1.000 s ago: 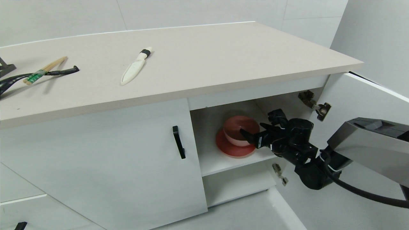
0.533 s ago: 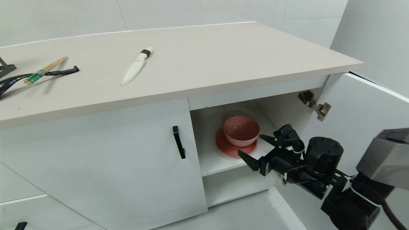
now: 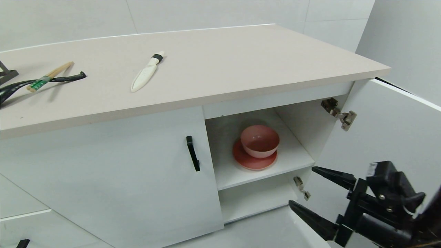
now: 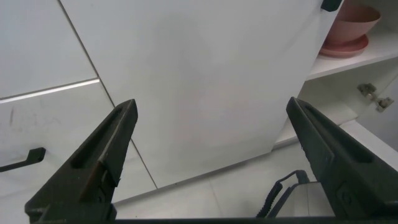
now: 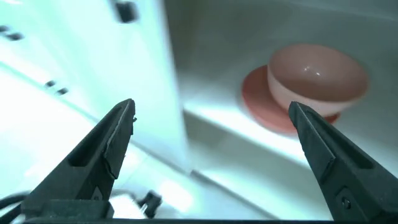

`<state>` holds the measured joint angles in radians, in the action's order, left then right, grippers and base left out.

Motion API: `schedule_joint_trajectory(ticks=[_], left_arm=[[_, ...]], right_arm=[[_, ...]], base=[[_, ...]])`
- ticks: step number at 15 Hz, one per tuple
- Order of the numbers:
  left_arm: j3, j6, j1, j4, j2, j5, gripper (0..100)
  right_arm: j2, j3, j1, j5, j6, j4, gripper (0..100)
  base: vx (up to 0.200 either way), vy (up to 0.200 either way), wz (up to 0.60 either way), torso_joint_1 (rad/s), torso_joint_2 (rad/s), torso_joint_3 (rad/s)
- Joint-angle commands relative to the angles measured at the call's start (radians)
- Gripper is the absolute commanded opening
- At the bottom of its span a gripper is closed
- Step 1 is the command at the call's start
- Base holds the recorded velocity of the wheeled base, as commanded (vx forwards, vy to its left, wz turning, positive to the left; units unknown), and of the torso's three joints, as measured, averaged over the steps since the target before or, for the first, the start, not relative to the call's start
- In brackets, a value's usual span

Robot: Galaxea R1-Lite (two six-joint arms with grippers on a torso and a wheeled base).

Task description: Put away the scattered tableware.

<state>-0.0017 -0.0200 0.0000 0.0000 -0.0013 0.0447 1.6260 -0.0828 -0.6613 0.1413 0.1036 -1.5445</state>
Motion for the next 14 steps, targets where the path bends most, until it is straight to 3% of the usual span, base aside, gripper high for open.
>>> schedule_joint_trajectory(ticks=[1,5,8,14], left_arm=[[0.000,0.000,0.000,0.000,0.001,0.000,100],[0.000,0.000,0.000,0.000,0.001,0.000,100],[0.000,-0.001,0.000,0.000,0.001,0.000,100],[0.000,0.000,0.000,0.000,0.001,0.000,100]], right_arm=[[-0.311,0.083,0.132,0.001,0.013,0.139,100],[-0.600,0.083,0.299,0.000,0.011,0.377,100],[-0.977,0.083,0.414,0.001,-0.005,0.820,100],[-1.512,0.083,0.535,0.003,-0.041,1.339,100]], base=[[0.000,0.000,0.00,0.000,0.00,0.000],[0.000,0.000,0.00,0.000,0.00,0.000],[0.000,0.000,0.00,0.000,0.00,0.000],[0.000,0.000,0.00,0.000,0.00,0.000]])
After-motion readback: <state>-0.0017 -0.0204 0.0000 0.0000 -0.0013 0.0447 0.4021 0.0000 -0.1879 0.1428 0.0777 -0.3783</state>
